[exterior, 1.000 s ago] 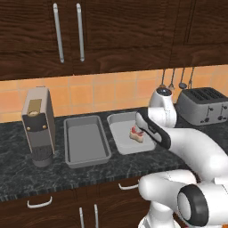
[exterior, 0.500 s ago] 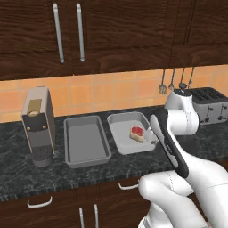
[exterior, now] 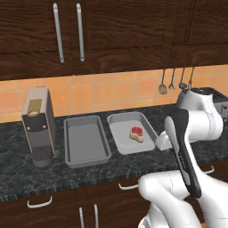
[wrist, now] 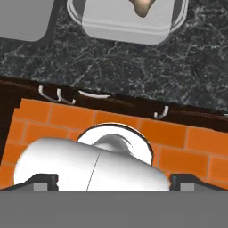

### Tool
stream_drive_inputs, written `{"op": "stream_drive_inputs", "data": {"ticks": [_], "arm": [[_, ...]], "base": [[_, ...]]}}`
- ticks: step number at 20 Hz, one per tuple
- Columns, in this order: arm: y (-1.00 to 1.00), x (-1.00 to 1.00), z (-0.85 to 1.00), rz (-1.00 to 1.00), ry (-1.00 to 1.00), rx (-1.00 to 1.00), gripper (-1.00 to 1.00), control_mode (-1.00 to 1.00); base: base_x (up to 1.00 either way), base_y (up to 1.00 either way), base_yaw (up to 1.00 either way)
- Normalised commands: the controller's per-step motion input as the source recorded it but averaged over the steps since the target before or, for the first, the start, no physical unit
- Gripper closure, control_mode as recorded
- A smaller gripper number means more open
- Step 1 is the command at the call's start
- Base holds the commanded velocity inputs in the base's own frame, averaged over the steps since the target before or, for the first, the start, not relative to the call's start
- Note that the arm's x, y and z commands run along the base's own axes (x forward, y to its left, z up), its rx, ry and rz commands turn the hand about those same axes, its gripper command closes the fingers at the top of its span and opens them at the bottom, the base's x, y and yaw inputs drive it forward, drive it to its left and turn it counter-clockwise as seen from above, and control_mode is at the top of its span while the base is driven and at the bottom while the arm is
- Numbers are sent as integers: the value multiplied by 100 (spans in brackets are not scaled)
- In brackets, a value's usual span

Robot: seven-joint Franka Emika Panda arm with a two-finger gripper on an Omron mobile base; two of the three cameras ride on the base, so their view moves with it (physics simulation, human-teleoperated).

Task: Place one lemon and one steak in each tupperware on the nearby counter, to pack two identical lunches.

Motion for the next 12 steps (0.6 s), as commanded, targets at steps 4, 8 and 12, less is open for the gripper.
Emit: {"op": "stream_drive_inputs", "data": {"ticks": [4,8,12], "arm": [[0,-70,0,-3,-18,0,-100,-100],[0,0,0,0,0,0,-100,-100],[0,0,0,0,0,0,-100,100]], "base": [[0,0,0],[0,0,0],[-13,0,0]]}}
